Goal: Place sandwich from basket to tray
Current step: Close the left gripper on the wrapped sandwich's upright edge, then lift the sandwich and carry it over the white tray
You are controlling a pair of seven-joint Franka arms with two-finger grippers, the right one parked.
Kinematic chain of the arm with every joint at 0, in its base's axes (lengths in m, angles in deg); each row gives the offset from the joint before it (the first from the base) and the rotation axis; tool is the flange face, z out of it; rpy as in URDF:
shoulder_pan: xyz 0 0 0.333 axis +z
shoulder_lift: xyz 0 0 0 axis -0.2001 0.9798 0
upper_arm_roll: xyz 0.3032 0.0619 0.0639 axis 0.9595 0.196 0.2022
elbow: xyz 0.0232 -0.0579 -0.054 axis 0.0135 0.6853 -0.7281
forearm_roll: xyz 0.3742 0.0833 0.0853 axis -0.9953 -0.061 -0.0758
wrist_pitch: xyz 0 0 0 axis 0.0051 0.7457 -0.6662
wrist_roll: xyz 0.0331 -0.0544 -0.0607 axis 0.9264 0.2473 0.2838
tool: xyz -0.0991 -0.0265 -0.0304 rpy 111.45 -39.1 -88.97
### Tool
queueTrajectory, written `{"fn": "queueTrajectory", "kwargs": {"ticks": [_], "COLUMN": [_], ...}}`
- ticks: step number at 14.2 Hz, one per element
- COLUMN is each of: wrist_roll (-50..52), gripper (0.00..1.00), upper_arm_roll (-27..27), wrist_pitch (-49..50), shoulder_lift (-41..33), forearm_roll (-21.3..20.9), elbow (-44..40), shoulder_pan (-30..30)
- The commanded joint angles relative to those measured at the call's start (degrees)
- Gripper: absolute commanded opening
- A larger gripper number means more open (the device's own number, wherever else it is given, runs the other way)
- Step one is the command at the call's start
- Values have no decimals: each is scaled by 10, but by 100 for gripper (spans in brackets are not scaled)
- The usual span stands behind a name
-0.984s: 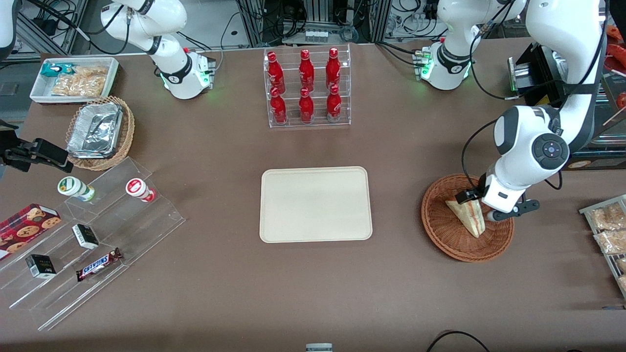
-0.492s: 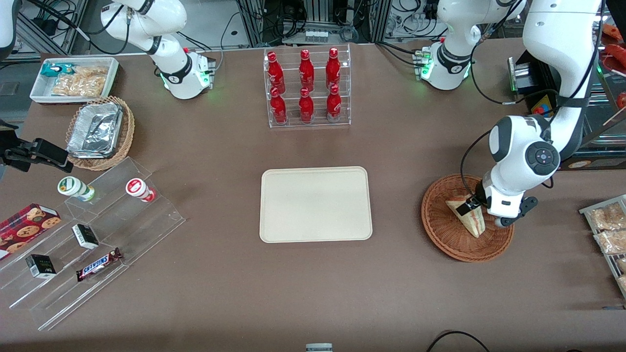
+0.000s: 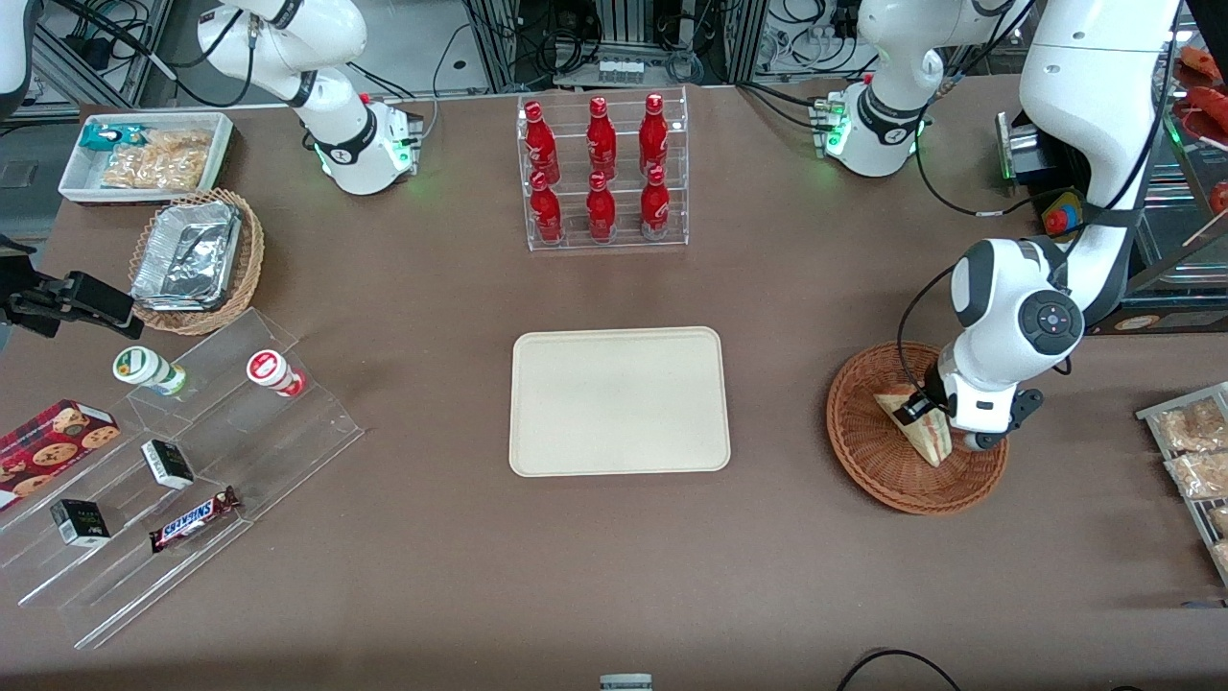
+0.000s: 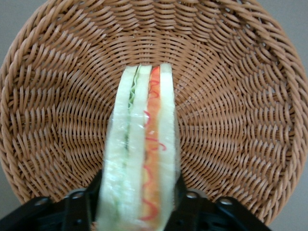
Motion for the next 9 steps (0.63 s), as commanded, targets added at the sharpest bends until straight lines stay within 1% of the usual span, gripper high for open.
{"fn": "queueTrajectory", "kwargs": {"ticks": [1, 4, 6, 7, 9], "wrist_roll": [-43, -123, -198, -198, -199], "gripper": [2, 1, 3, 5, 7], "upper_arm_roll": [-6, -13, -26, -28, -27], "wrist_pitch": [31, 126, 201, 230, 251], "shoulder_lift": [-14, -17, -7, 9, 36], "forearm_roll": [-6, -5, -3, -3, -4], "elbow": [-22, -90, -156, -192, -239], "shoulder_pan": [4, -3, -21, -42, -85]}}
